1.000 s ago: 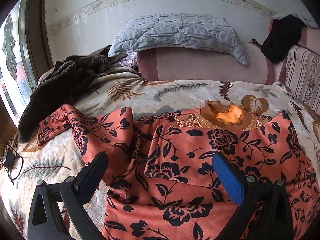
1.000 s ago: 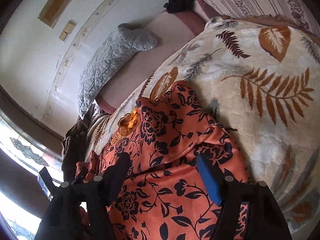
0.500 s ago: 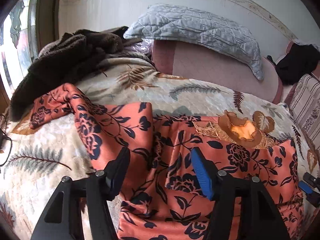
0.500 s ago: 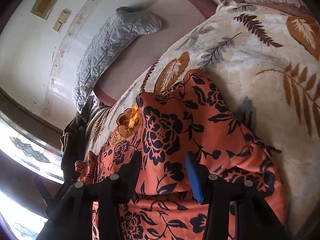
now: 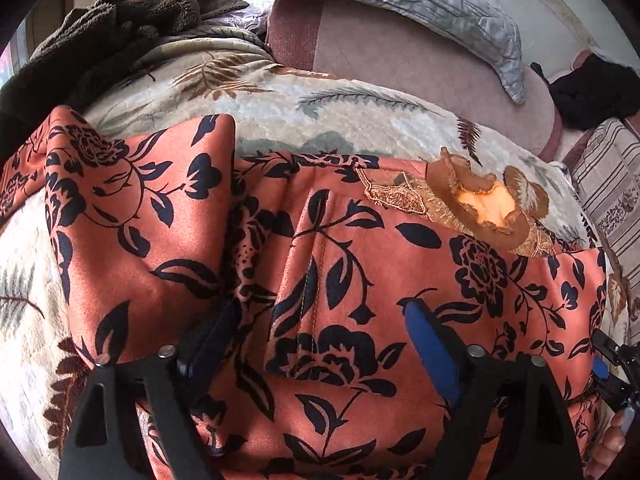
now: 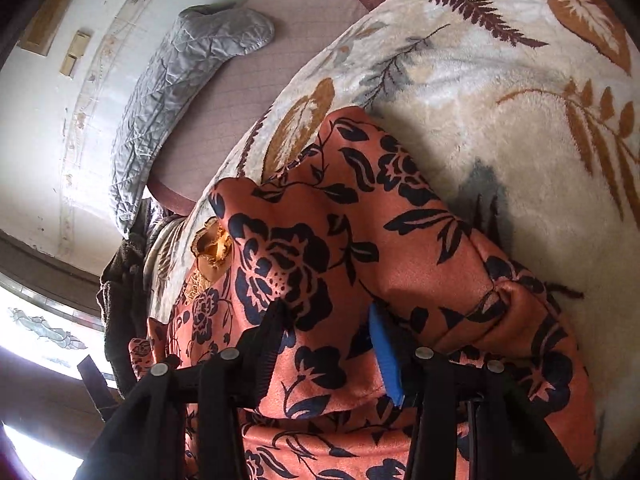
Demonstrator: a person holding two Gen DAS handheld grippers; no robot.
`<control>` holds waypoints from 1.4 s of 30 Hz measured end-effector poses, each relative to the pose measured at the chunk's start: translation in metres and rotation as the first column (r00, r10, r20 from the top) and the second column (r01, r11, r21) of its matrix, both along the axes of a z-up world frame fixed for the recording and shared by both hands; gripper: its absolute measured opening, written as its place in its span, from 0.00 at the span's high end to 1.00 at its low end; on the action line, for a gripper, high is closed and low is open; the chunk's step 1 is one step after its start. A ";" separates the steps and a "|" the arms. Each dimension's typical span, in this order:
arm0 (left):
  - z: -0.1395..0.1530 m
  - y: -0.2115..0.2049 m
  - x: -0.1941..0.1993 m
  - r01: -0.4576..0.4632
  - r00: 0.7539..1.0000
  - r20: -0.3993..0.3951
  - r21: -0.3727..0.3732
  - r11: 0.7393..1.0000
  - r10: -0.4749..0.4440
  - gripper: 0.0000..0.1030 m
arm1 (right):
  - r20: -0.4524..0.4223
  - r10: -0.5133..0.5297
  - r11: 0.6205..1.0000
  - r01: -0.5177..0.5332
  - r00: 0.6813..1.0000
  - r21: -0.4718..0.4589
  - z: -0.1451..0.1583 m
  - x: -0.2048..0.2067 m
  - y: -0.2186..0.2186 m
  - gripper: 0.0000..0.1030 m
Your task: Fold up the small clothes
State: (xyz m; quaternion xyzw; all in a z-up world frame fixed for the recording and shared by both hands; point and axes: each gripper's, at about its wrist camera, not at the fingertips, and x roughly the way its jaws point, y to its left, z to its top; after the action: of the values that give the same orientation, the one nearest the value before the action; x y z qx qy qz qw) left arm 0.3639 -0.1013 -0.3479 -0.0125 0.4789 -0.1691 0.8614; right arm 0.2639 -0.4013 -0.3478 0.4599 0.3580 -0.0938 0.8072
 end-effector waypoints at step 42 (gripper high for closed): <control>0.049 0.097 -0.032 0.032 0.995 0.100 -0.076 0.997 -0.024 0.74 | -0.010 0.060 0.998 -0.060 0.998 -0.011 -0.004 0.014 0.028 0.54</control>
State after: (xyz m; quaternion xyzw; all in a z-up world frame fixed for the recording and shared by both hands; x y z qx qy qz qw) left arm 0.3318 -0.0039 -0.2991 -0.0309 0.4289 -0.2001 0.8804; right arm 0.2783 -0.3728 -0.3523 0.4437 0.3751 -0.0737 0.8105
